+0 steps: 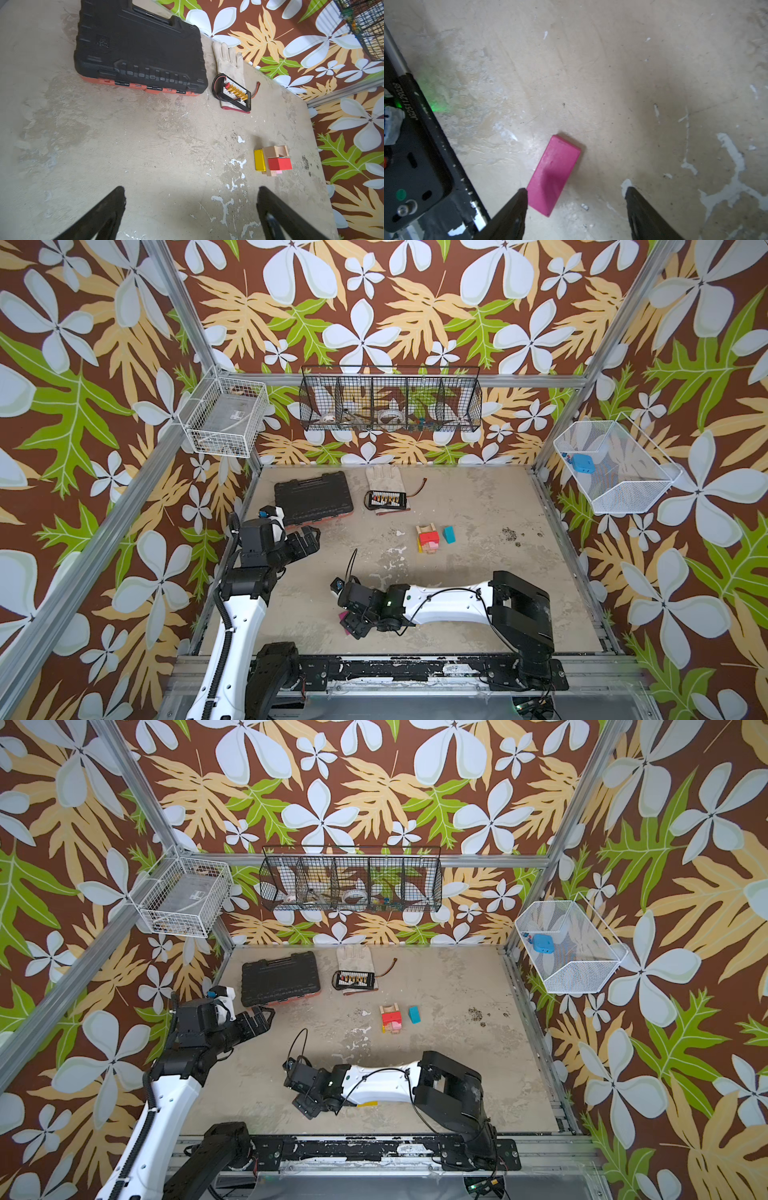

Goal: Build the wood block tower

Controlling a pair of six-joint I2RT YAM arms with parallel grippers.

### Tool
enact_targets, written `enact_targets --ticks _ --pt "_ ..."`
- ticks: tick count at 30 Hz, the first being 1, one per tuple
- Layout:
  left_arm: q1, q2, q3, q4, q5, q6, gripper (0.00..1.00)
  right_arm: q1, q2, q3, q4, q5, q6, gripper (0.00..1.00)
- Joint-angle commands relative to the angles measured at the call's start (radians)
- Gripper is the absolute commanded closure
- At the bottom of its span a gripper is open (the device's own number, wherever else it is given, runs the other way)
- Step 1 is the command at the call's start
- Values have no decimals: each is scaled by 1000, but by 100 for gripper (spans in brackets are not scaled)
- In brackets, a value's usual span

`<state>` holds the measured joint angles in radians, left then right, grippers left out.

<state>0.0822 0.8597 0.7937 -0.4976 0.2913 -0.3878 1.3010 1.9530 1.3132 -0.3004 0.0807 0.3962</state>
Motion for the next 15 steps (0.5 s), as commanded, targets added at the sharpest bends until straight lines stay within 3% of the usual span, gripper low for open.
enact_targets --ticks 1,6,15 --pt "1 -2 4 5 -16 4 0 18 37 39 -44 18 80 27" --pt "1 -8 4 4 -23 3 0 38 109 106 -101 55 104 33" --pt "1 -6 4 4 -21 3 0 38 159 146 -154 107 157 54"
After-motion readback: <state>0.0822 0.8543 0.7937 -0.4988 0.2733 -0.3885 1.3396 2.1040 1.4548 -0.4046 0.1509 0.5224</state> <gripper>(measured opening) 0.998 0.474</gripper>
